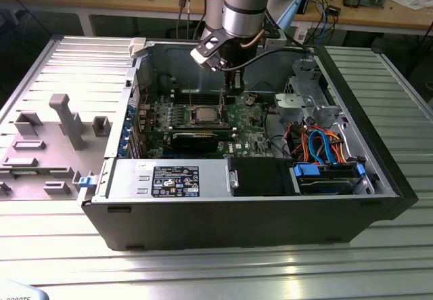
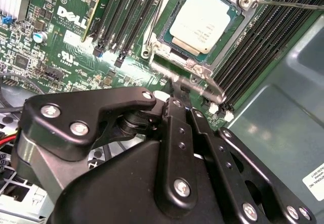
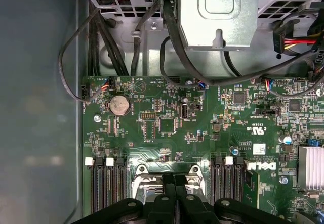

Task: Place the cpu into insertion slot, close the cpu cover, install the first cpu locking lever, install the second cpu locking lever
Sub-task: 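Close the cpu cover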

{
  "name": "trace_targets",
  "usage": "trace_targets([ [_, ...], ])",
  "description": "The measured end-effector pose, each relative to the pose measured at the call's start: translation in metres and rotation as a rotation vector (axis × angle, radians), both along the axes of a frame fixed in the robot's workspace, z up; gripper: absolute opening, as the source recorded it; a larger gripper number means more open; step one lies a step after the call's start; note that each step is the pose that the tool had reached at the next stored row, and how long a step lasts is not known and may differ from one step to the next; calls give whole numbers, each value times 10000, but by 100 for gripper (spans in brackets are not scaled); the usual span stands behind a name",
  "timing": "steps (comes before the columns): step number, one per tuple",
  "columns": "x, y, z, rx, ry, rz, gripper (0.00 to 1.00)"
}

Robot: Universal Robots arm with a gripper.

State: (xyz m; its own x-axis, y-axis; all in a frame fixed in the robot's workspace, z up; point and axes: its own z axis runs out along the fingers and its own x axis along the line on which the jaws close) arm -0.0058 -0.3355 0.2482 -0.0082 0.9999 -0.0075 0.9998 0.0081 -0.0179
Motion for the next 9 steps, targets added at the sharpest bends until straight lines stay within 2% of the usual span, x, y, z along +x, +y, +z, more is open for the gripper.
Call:
trace_targets([
  [9,-37,0,-1,1,0,2,11],
])
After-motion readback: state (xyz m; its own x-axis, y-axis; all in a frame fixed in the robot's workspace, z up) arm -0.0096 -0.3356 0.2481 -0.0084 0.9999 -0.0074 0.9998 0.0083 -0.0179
